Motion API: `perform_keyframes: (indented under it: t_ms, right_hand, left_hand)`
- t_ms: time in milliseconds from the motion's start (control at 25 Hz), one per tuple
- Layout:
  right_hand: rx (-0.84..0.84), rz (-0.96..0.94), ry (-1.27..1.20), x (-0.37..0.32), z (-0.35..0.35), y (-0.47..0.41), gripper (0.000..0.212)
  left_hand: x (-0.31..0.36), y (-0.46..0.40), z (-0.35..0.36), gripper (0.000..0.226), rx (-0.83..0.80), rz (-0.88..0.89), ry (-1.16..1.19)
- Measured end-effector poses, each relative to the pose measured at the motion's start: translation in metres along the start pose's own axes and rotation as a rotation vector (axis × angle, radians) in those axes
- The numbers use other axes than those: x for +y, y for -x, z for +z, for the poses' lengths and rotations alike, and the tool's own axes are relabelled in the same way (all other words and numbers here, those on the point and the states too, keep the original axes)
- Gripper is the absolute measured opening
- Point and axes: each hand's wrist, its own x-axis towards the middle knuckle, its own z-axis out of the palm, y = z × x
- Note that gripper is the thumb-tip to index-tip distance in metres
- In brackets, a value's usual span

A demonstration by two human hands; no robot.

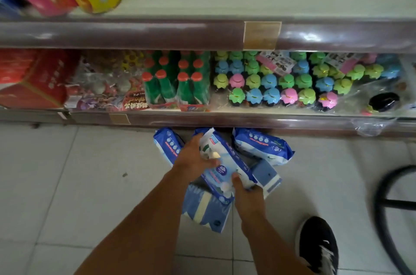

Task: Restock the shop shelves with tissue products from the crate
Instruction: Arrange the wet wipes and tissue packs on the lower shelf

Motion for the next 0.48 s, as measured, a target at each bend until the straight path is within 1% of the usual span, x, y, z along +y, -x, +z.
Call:
perform_keyframes:
  t_ms: [80, 120, 200, 240, 360, 400, 480]
  right_hand:
    - [-0.006, 0.007, -0.020, -0.002, 0.009, 0.001, 0.053]
    - [-0.009, 0.001, -0.033, -0.001, 0.012, 0.000, 0.051]
    - [-0.019, -0.015, -0.077, -0.001, 0.012, 0.001, 0.038]
    - [-0.023, -0.023, -0.101, -0.001, 0.010, 0.002, 0.034]
    - [-0.052, -0.056, -0.177, 0.003, 0.004, 0.006, 0.028]
    - [-0.059, -0.069, -0.199, 0.003, 0.001, 0.008, 0.030]
    - [-0.079, -0.102, -0.235, -0.002, -0.003, 0.012, 0.037]
  left_hand:
    - [-0.002, -0.005, 0.008, 0.110, -0.048, 0.000, -0.031]
    - [-0.002, -0.008, 0.009, 0.113, -0.068, -0.015, -0.054]
    - [-0.003, -0.014, 0.007, 0.117, -0.099, -0.043, -0.149]
    - [-0.004, -0.015, 0.006, 0.115, -0.110, -0.052, -0.208]
    - [-0.011, -0.014, 0.004, 0.093, -0.125, -0.059, -0.287]
    - [-0.011, -0.011, 0.002, 0.091, -0.124, -0.061, -0.271]
    - [-0.010, -0.005, -0.001, 0.094, -0.113, -0.070, -0.211]
